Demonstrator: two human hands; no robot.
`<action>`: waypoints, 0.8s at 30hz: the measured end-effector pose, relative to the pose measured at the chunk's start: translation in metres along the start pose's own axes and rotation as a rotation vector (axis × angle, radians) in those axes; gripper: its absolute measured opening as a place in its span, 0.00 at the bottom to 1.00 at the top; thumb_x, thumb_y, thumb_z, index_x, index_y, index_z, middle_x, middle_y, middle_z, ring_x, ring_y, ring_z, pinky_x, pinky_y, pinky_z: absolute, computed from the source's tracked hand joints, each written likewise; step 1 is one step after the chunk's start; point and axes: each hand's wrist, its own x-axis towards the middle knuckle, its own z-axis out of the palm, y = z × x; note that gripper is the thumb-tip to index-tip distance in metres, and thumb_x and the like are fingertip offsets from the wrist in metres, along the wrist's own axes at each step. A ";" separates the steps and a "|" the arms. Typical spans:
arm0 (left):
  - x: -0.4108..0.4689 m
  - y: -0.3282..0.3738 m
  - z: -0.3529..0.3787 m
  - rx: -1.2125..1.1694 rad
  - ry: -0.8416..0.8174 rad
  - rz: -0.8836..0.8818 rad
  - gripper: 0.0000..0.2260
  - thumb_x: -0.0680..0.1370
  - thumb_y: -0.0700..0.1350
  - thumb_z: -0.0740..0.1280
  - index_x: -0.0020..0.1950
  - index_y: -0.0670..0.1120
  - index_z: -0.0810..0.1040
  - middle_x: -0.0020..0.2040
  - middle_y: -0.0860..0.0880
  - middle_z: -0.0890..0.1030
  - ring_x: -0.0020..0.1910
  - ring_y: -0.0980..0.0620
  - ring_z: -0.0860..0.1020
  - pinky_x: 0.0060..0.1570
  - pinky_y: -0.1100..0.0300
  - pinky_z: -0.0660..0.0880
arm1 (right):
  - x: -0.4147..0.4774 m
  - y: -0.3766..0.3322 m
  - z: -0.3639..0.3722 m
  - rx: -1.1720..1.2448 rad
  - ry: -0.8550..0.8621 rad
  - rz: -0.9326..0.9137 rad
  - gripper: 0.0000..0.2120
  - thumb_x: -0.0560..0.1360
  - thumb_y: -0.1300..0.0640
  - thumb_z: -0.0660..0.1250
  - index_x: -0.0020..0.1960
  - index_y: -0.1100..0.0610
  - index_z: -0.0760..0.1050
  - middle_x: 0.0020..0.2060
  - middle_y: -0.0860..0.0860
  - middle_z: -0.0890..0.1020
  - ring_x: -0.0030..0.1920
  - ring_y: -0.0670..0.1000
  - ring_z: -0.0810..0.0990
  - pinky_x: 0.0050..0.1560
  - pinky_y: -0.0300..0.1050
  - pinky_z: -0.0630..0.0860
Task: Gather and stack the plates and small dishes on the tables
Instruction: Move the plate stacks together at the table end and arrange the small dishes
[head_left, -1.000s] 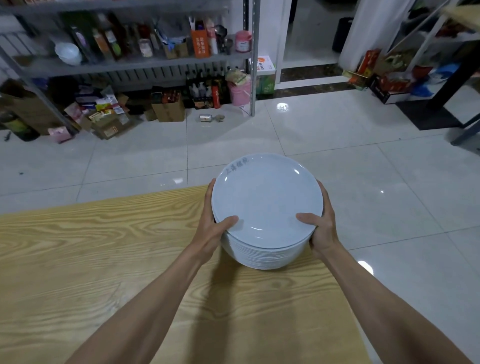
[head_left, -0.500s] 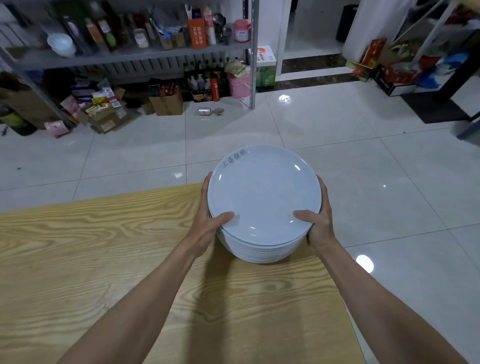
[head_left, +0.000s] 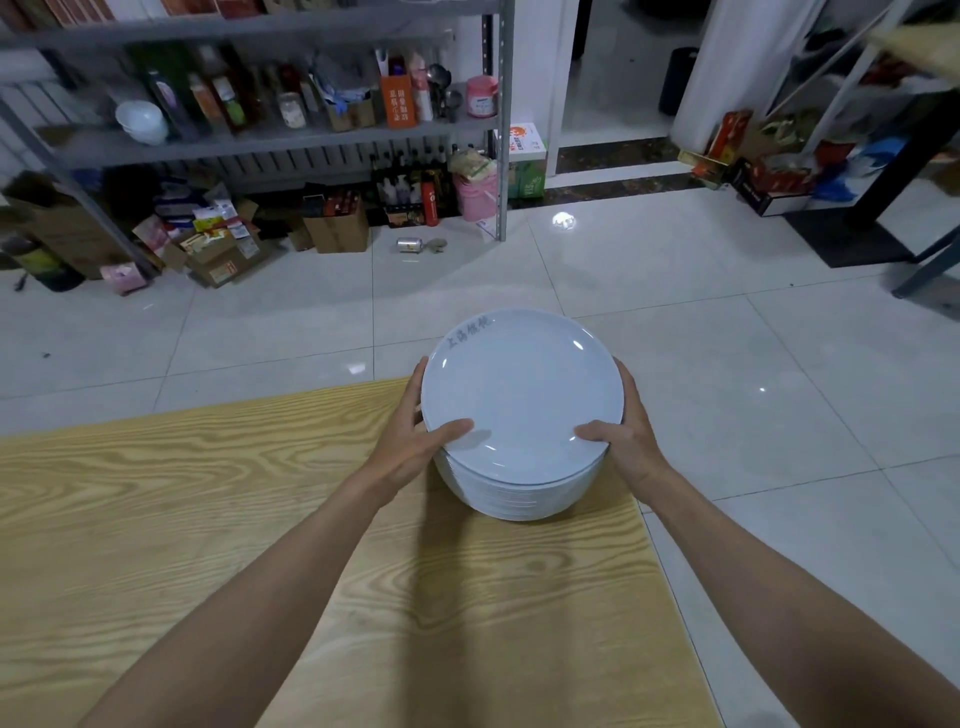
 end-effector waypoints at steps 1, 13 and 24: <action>-0.002 0.004 -0.003 0.042 0.015 -0.013 0.45 0.64 0.63 0.76 0.76 0.66 0.56 0.72 0.62 0.69 0.69 0.54 0.70 0.69 0.48 0.69 | -0.002 -0.005 0.000 -0.071 0.006 0.027 0.47 0.62 0.64 0.74 0.76 0.45 0.59 0.65 0.46 0.74 0.65 0.52 0.74 0.62 0.51 0.74; -0.095 0.074 -0.065 1.250 0.165 0.076 0.30 0.78 0.63 0.59 0.78 0.56 0.56 0.79 0.50 0.57 0.78 0.44 0.54 0.73 0.41 0.55 | -0.066 -0.102 0.099 -1.476 -0.202 -0.221 0.35 0.79 0.35 0.55 0.81 0.47 0.49 0.80 0.56 0.51 0.79 0.60 0.48 0.76 0.65 0.45; -0.304 0.065 -0.237 1.388 0.447 -0.064 0.30 0.79 0.61 0.58 0.78 0.53 0.56 0.79 0.48 0.57 0.77 0.42 0.55 0.72 0.40 0.56 | -0.205 -0.159 0.326 -1.641 -0.469 -0.591 0.37 0.78 0.33 0.54 0.81 0.47 0.47 0.79 0.57 0.54 0.79 0.62 0.50 0.75 0.69 0.43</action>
